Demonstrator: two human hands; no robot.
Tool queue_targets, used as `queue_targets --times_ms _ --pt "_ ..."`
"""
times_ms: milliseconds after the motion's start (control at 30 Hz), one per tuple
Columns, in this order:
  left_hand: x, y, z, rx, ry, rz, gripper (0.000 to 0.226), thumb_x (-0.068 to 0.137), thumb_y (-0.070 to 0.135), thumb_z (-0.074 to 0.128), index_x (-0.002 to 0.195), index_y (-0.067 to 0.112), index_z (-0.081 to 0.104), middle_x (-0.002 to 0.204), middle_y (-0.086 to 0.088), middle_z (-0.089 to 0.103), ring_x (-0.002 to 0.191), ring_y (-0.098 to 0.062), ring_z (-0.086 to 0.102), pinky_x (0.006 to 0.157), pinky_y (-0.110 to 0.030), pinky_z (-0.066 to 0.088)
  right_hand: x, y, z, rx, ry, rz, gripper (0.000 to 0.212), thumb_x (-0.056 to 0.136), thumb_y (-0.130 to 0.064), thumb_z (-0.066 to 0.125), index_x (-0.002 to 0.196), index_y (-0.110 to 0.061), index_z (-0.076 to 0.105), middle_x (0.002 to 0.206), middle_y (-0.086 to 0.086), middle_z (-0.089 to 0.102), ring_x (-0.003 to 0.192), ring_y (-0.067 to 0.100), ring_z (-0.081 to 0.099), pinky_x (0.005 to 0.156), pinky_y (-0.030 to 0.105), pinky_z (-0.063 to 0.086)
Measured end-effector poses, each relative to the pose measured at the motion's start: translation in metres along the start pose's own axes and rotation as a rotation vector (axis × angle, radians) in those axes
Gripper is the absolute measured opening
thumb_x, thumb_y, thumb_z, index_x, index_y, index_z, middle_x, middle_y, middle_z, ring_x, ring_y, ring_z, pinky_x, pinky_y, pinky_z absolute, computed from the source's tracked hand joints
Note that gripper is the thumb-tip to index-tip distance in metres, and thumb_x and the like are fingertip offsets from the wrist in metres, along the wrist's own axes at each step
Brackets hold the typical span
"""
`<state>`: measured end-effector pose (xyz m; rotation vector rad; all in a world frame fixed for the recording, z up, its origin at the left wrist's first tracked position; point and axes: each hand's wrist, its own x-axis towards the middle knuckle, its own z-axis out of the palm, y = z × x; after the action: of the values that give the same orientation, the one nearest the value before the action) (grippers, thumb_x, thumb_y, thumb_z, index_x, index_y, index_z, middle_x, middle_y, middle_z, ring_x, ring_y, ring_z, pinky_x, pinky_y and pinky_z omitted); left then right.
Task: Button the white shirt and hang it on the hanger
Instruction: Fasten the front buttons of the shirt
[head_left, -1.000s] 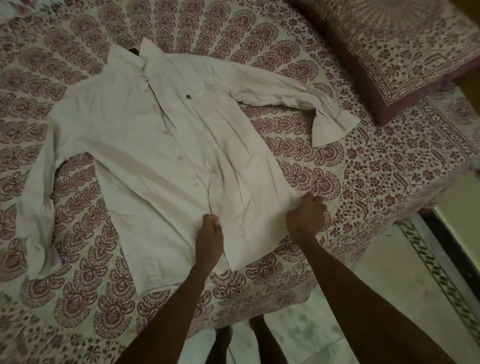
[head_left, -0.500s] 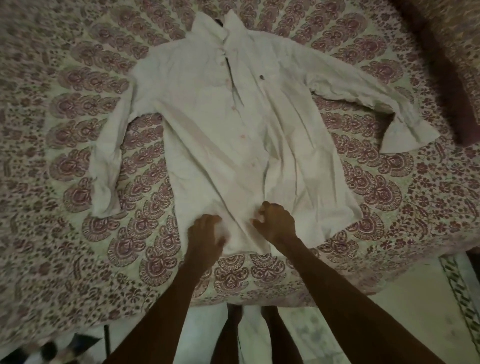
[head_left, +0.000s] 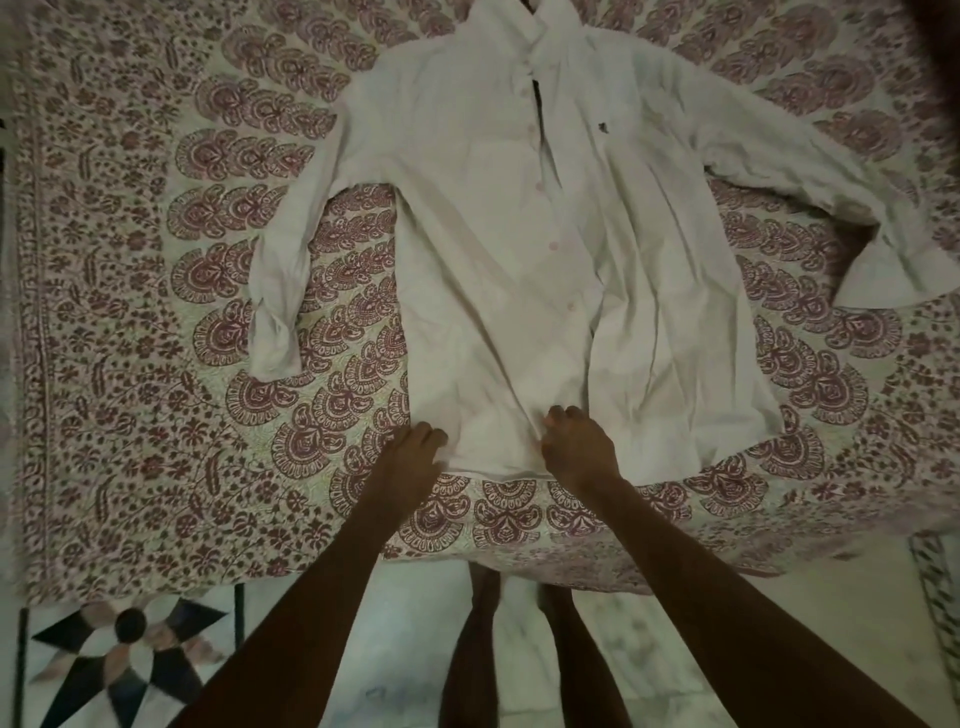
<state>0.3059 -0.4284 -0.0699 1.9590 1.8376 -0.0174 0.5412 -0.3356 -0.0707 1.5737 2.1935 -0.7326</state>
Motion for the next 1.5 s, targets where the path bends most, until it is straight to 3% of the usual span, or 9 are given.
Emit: queue_targets --times_ms 200,400,567,667,800,933,1100,1300,1500 --pt "0.008 0.002 -0.004 0.179 -0.122 0.021 0.049 0.058 -0.004 0.082 0.101 0.010 0.064 0.084 -0.006 0.063 0.067 -0.021 0.065 0.053 -0.031 0.057 -0.007 -0.016 -0.012 0.067 -0.009 0.072 0.029 0.091 -0.011 0.045 0.119 -0.006 0.051 0.111 0.012 0.056 0.102 0.032 0.061 0.083 0.039 0.052" --pt "-0.036 -0.008 0.006 0.099 -0.129 -0.159 0.042 0.070 0.013 0.077 0.105 0.011 0.056 0.079 -0.008 0.067 0.056 -0.020 0.065 0.048 -0.032 0.058 -0.006 -0.013 -0.014 0.165 0.001 0.110 0.026 0.095 -0.020 0.048 0.118 -0.007 0.053 0.112 0.013 0.060 0.103 0.031 0.062 0.085 0.036 0.050" --pt "-0.025 0.001 -0.015 0.130 -0.251 -0.292 0.034 0.090 0.030 0.056 0.121 0.017 0.053 0.105 -0.004 0.066 0.091 -0.021 0.068 0.078 -0.033 0.055 -0.008 -0.010 -0.022 0.262 -0.017 0.174 0.027 0.095 -0.026 0.054 0.119 -0.014 0.056 0.118 0.008 0.060 0.110 0.026 0.059 0.090 0.033 0.046" --pt "0.003 0.023 -0.035 0.147 -0.221 -0.185 0.016 0.087 0.027 0.059 0.096 0.014 0.062 0.097 -0.003 0.065 0.086 -0.021 0.068 0.075 -0.030 0.055 -0.015 -0.004 -0.027 0.286 0.150 0.314 0.020 0.093 -0.019 0.052 0.111 -0.015 0.058 0.111 0.007 0.062 0.101 0.026 0.062 0.082 0.031 0.047" --pt "0.040 0.064 -0.039 -0.118 -0.196 -0.154 0.015 0.092 0.026 0.048 0.088 0.013 0.057 0.088 -0.008 0.064 0.082 -0.029 0.066 0.071 -0.034 0.051 -0.029 0.018 -0.027 0.343 0.299 0.480 0.030 0.087 -0.030 0.062 0.111 -0.012 0.057 0.107 0.008 0.063 0.097 0.027 0.063 0.079 0.034 0.050" --pt "0.074 0.107 -0.021 -0.623 -0.218 -0.184 0.015 0.086 0.015 0.052 0.076 0.013 0.063 0.072 -0.008 0.069 0.067 -0.028 0.069 0.064 -0.039 0.059 -0.040 0.042 -0.013 0.251 0.086 0.495 0.062 0.082 -0.051 0.065 0.126 -0.011 0.046 0.117 0.010 0.057 0.106 0.033 0.060 0.086 0.040 0.051" --pt "0.110 0.144 0.008 -0.851 -0.159 -0.301 0.019 0.087 0.007 0.051 0.076 0.011 0.065 0.069 -0.010 0.069 0.058 -0.023 0.070 0.061 -0.046 0.061 -0.039 0.067 -0.004 0.367 0.190 0.514 0.021 0.083 -0.017 0.053 0.100 -0.011 0.062 0.102 0.012 0.067 0.092 0.035 0.064 0.076 0.034 0.048" --pt "0.120 0.169 0.030 -0.680 -0.145 -0.291 0.012 0.081 0.017 0.065 0.070 0.013 0.063 0.067 -0.004 0.069 0.065 -0.022 0.069 0.067 -0.039 0.060 -0.048 0.111 -0.006 0.894 0.412 0.644 0.011 0.083 -0.010 0.066 0.093 -0.009 0.072 0.092 0.009 0.074 0.082 0.022 0.067 0.074 0.029 0.053" --pt "0.128 0.184 0.033 -0.391 -0.103 -0.314 0.036 0.082 0.045 0.067 0.086 0.010 0.065 0.090 -0.007 0.069 0.087 -0.029 0.066 0.067 -0.031 0.046 -0.056 0.099 -0.006 0.455 0.625 0.426 0.026 0.080 -0.037 0.069 0.097 -0.018 0.062 0.094 0.003 0.062 0.088 0.021 0.055 0.071 0.034 0.048"
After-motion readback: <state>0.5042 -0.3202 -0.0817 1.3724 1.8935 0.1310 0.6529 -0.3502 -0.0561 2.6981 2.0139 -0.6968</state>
